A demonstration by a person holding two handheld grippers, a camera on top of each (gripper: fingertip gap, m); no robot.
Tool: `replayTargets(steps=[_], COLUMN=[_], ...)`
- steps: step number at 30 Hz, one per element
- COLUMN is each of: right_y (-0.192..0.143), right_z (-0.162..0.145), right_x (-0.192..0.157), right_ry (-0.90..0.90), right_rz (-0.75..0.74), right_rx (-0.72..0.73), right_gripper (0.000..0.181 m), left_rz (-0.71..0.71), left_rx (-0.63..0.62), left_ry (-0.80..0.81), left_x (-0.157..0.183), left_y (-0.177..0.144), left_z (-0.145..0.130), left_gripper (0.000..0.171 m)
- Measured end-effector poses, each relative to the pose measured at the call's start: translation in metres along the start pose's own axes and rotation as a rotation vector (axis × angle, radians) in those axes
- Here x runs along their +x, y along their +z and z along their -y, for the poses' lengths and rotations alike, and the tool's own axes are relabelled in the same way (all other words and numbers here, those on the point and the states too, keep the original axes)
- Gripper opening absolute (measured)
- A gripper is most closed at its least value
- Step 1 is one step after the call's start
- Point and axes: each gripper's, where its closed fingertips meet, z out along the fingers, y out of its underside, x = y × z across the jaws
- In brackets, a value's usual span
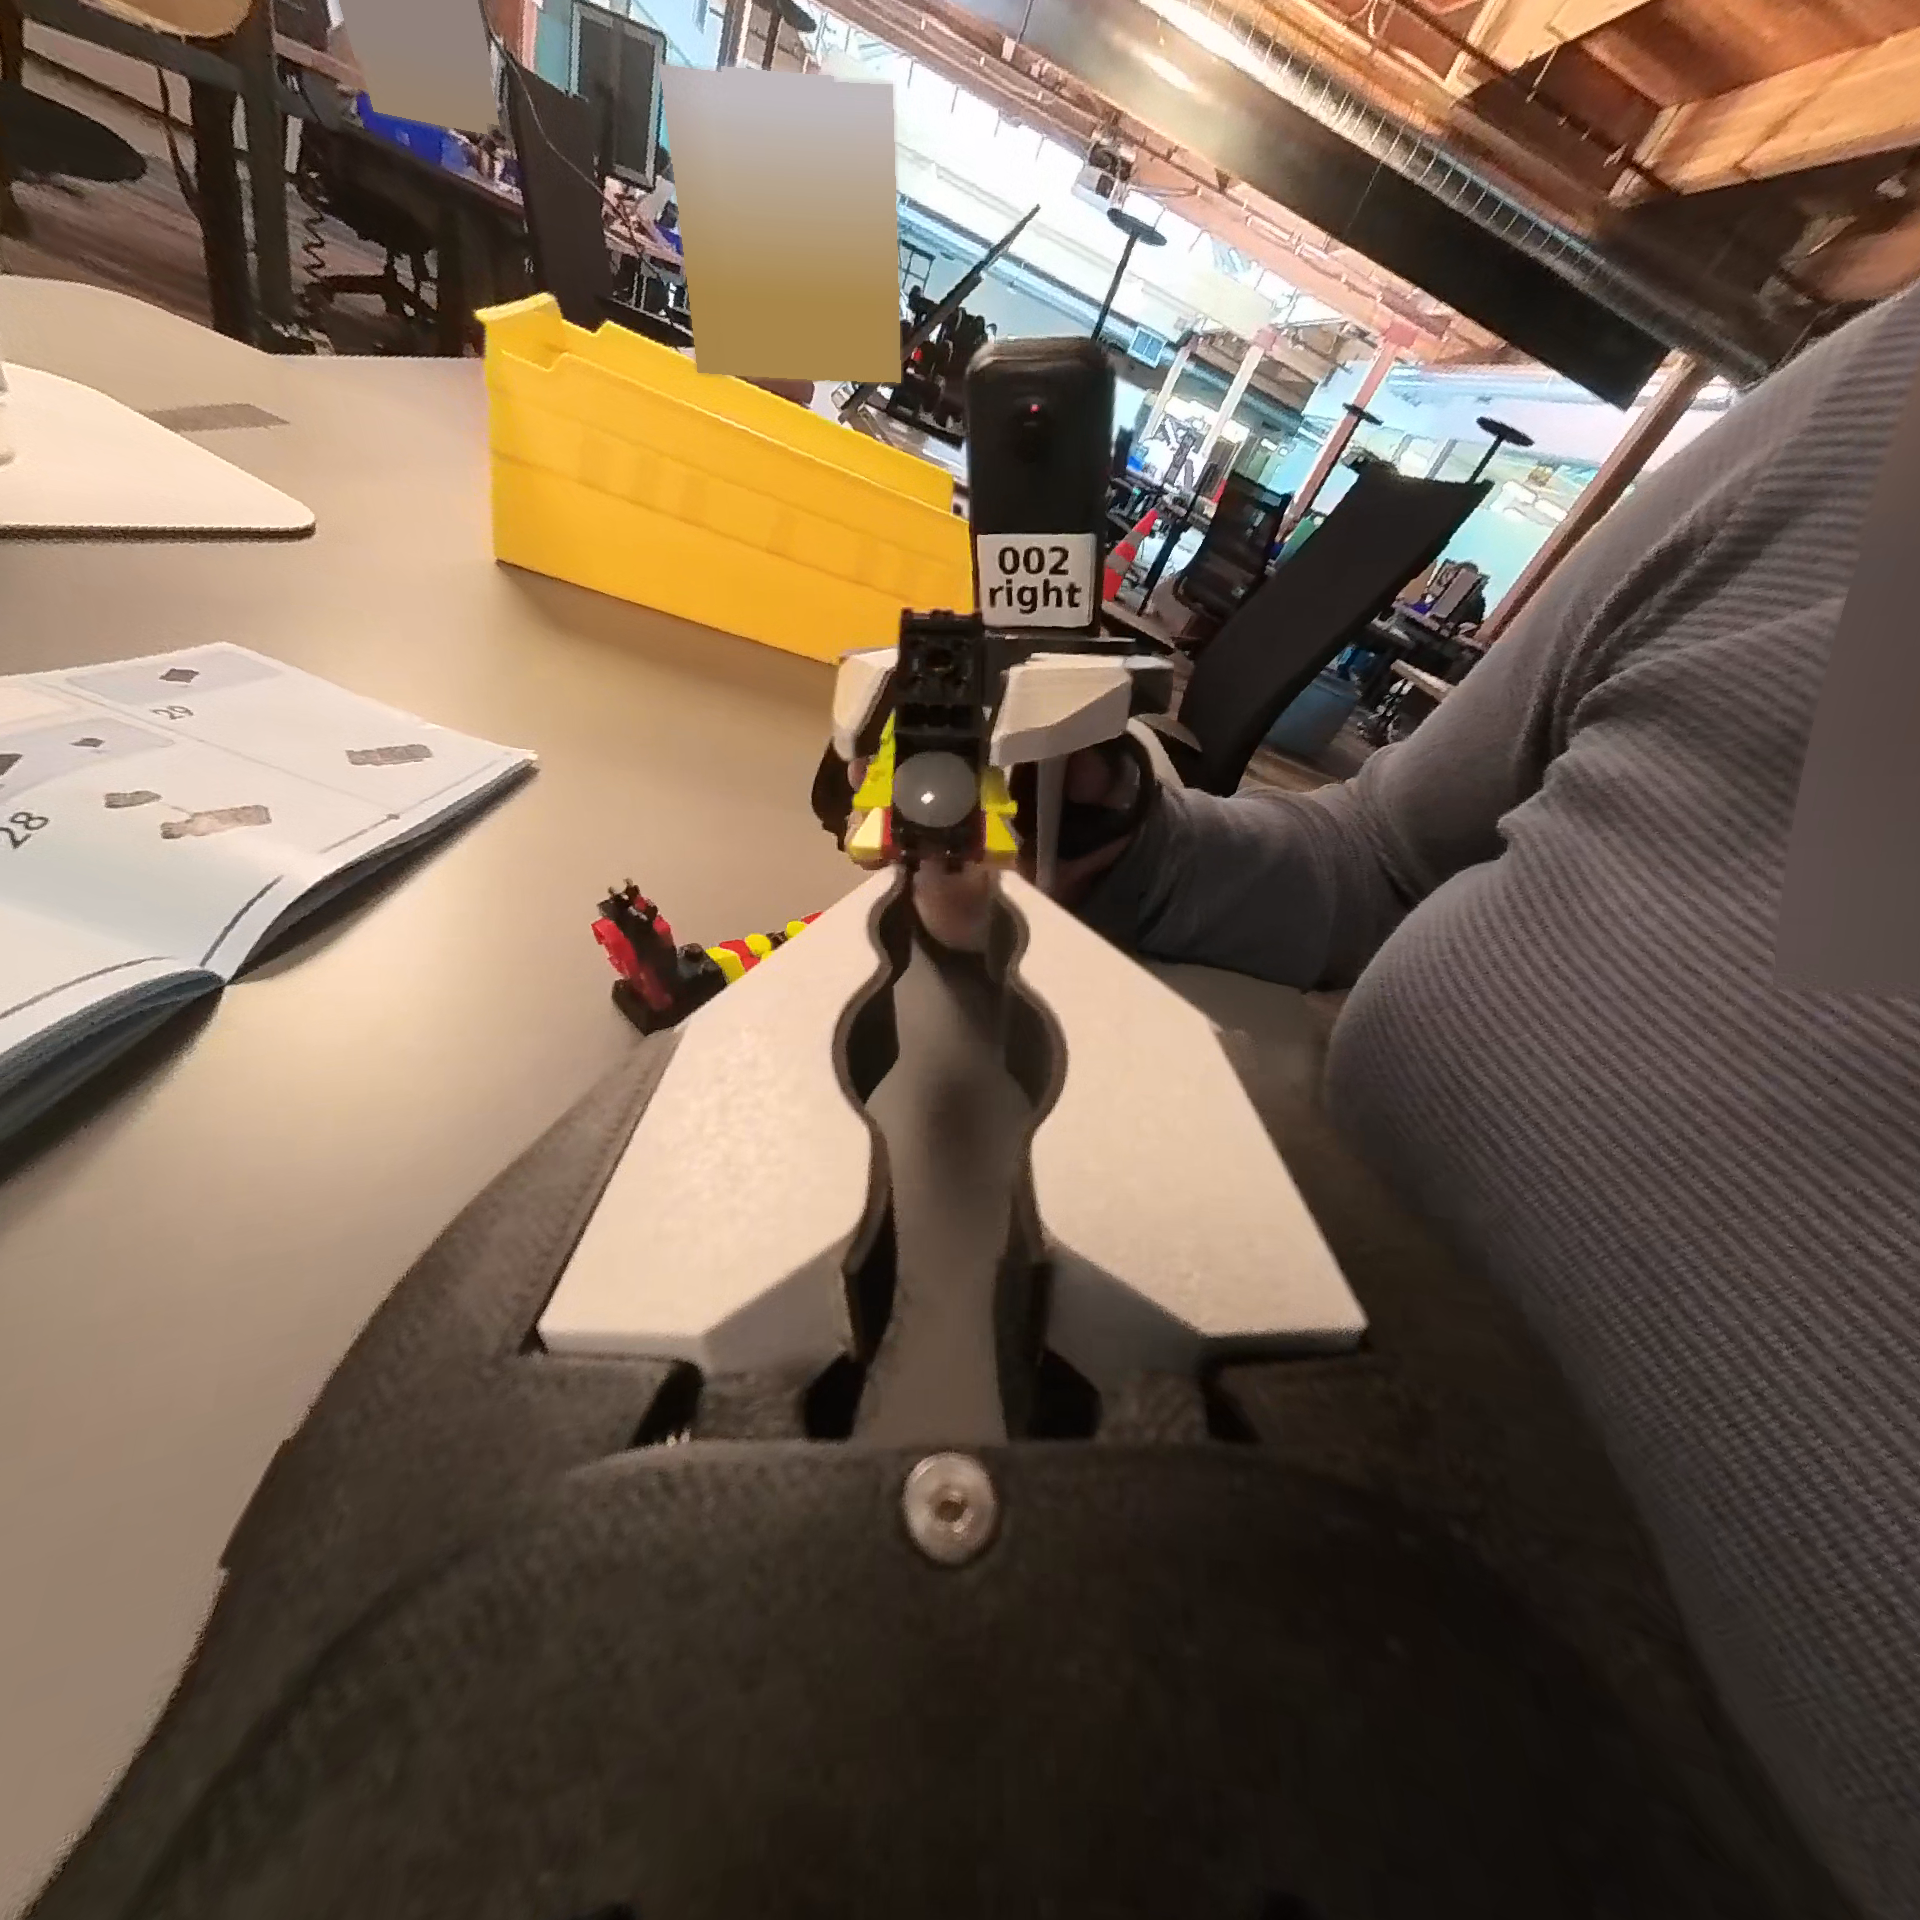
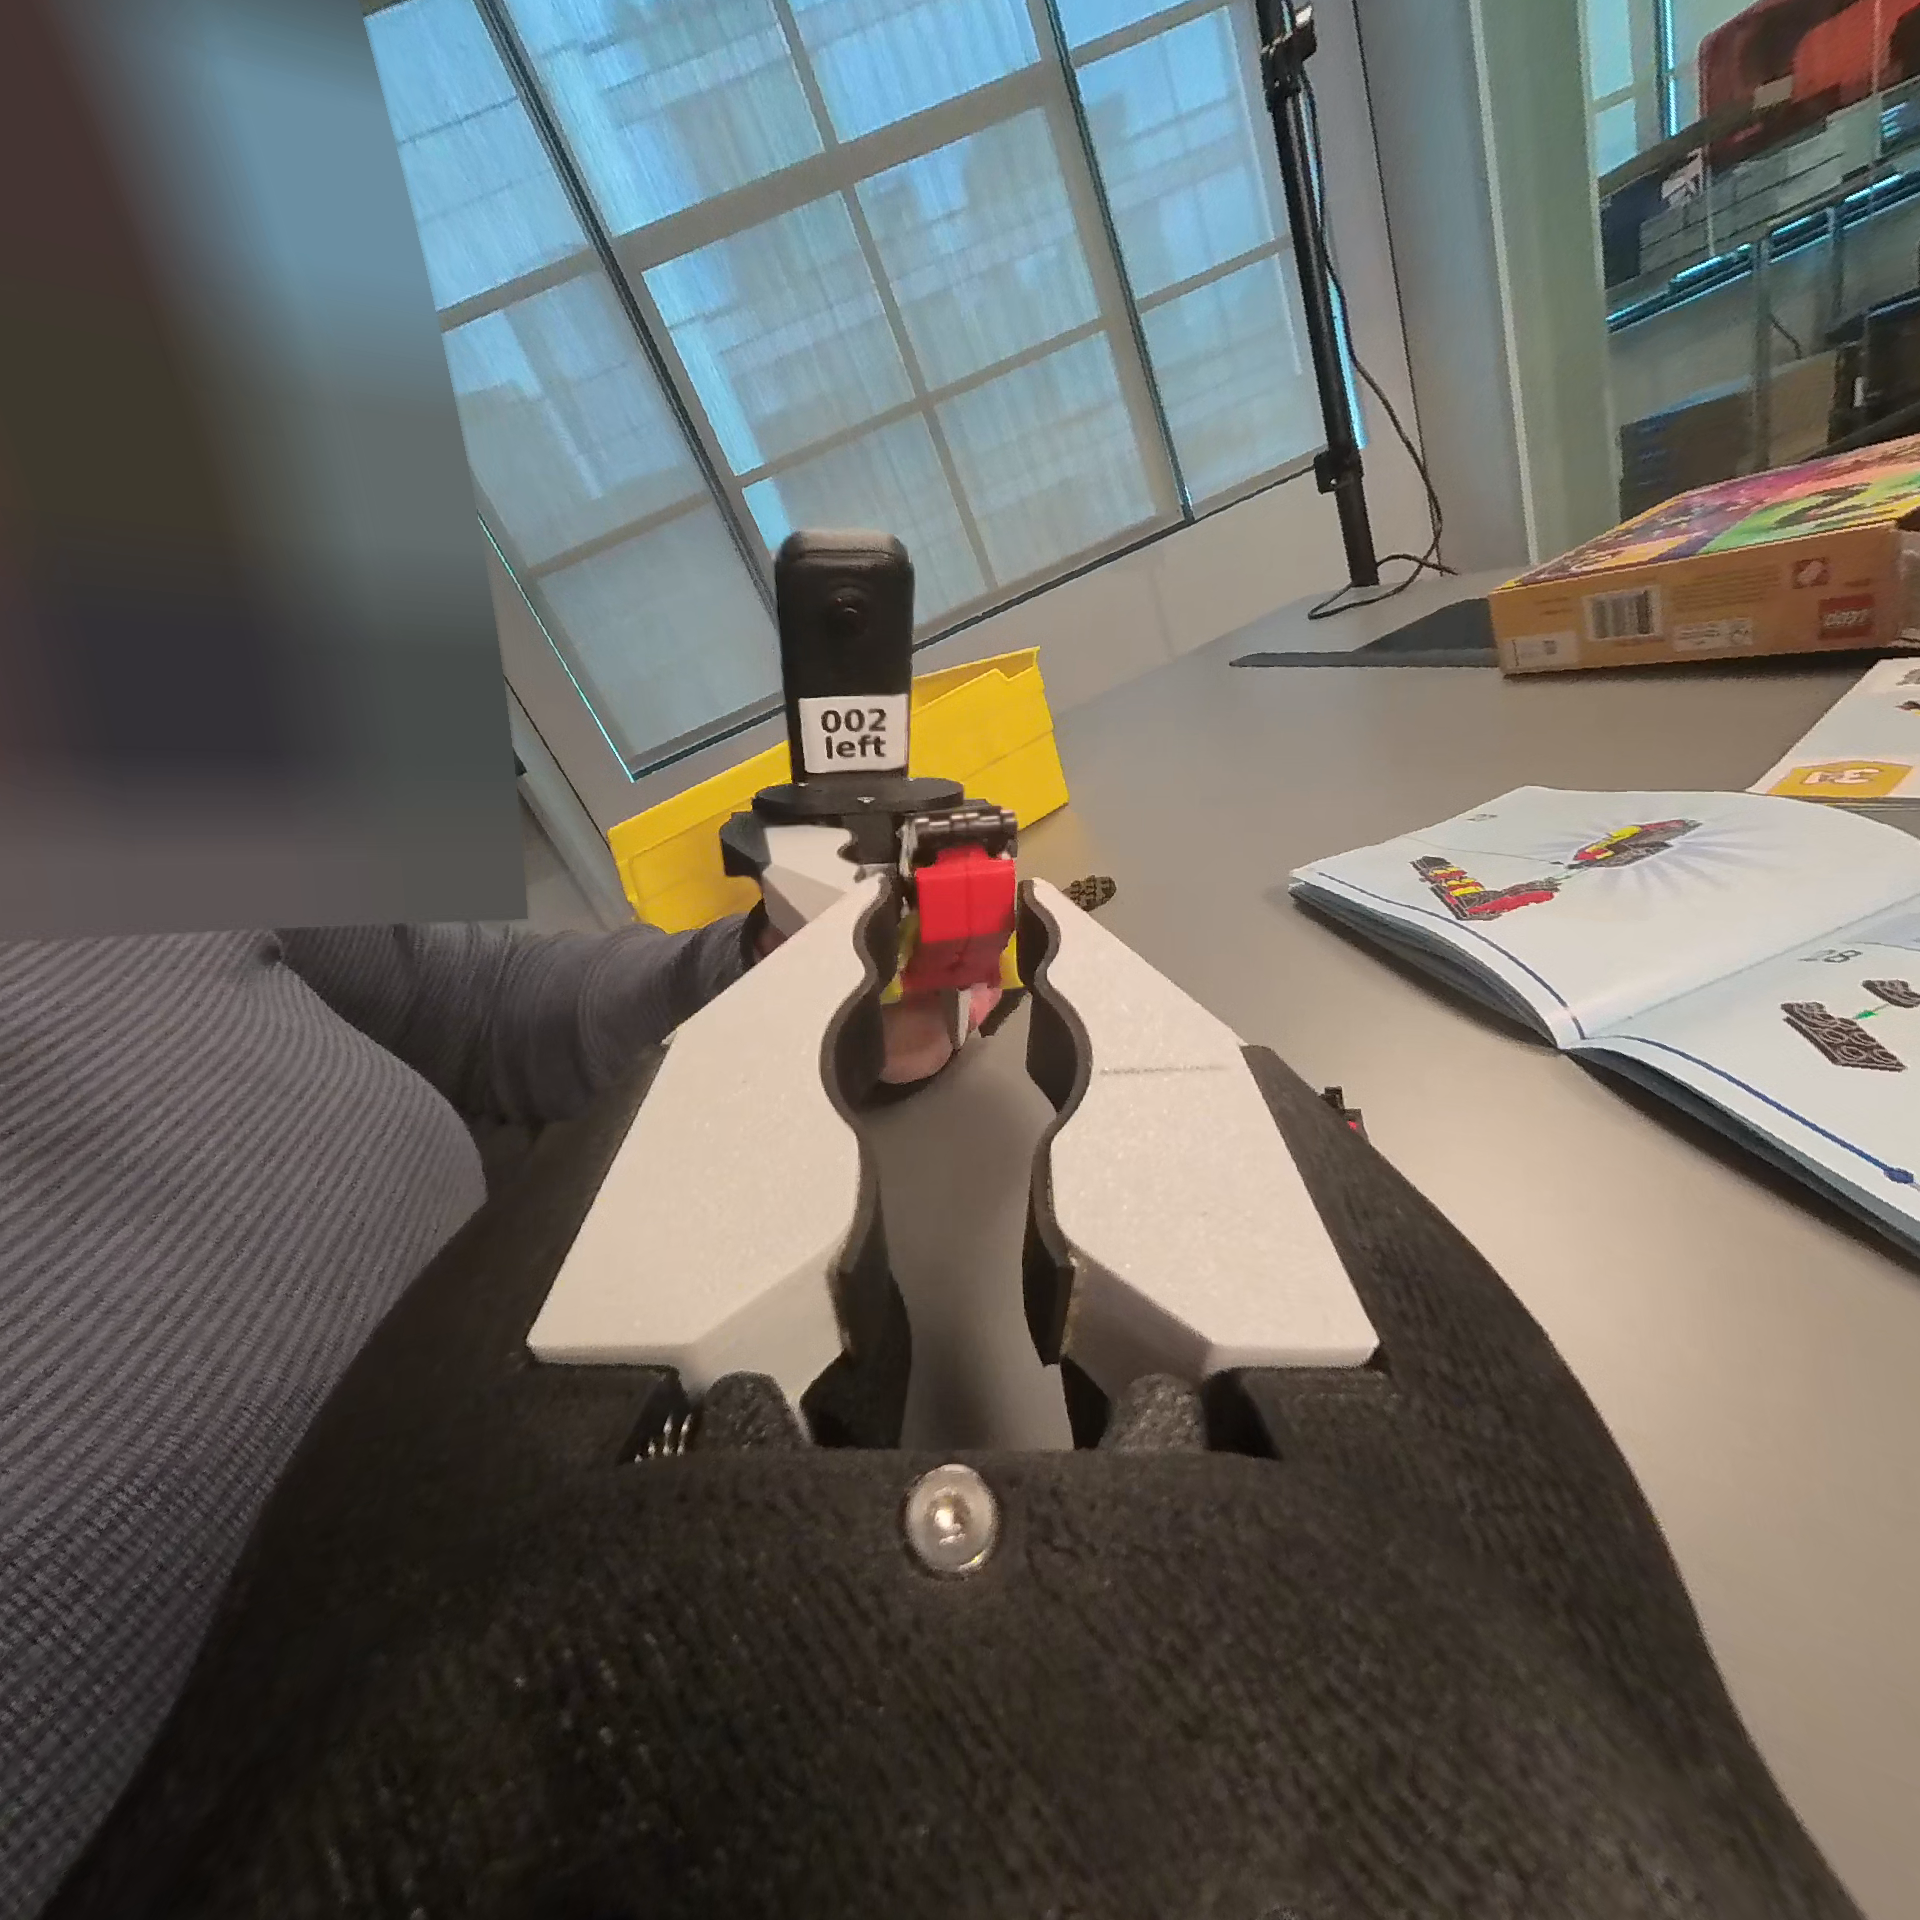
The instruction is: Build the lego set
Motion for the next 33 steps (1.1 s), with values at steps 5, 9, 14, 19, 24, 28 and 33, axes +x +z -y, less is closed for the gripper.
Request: replayTargets(steps=[5,9,14,19,24,28,33], right_y=[-0.001,-0.001,0.001,-0.002,-0.001,-0.001,-0.004], right_z=[0.002,0.003,-0.001,-0.001,-0.005,-0.005,-0.004], right_x=[0.000,-0.004,-0.011,-0.010,-0.016,-0.014,0.000], right_ry=[-0.016,-0.032,-0.073,-0.125,-0.192,-0.191,-0.076], right_rz=[-0.006,0.015,0.051,0.044,0.063,0.048,0.004], right_rx=[0.015,0.020,-0.005,-0.022,-0.050,-0.050,-0.068], right_gripper=[0.021,0.021,0.021,0.020,0.020,0.021,0.035], left_rz=[-0.006,-0.004,-0.100,-0.066,-0.081,-0.067,0.170], left_rx=[0.036,0.041,-0.010,0.021,-0.022,-0.023,-0.106], left_ry=[-0.046,-0.080,-0.088,-0.048,-0.053,-0.007,0.368], left_x=[-0.004,-0.006,0.009,0.006,0.007,0.009,-0.011], left_y=[-0.003,-0.003,0.004,0.001,0.002,0.004,-0.002], left_z=[0.004,0.005,-0.003,0.002,-0.003,-0.003,-0.007], left_gripper=[0.006,0.022,0.026,0.020,0.031,0.014,0.010])
